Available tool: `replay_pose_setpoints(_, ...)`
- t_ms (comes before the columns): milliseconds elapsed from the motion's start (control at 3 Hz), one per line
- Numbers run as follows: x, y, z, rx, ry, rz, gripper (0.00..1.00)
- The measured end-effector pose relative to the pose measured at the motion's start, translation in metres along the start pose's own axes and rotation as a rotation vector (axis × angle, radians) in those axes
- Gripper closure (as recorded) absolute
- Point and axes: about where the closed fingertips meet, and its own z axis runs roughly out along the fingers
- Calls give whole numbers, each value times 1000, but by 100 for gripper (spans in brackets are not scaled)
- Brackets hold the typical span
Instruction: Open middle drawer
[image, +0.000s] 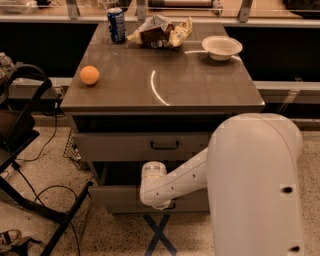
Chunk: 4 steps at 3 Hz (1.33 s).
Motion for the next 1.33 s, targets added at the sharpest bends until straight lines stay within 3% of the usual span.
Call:
replay_pose_setpoints(333, 7, 14, -10, 11, -20, 21, 100)
replay_pose_setpoints(667, 19, 41, -33, 37, -83, 80, 100)
replay_pose_setpoints(1333, 23, 41, -36, 40, -87, 86, 100)
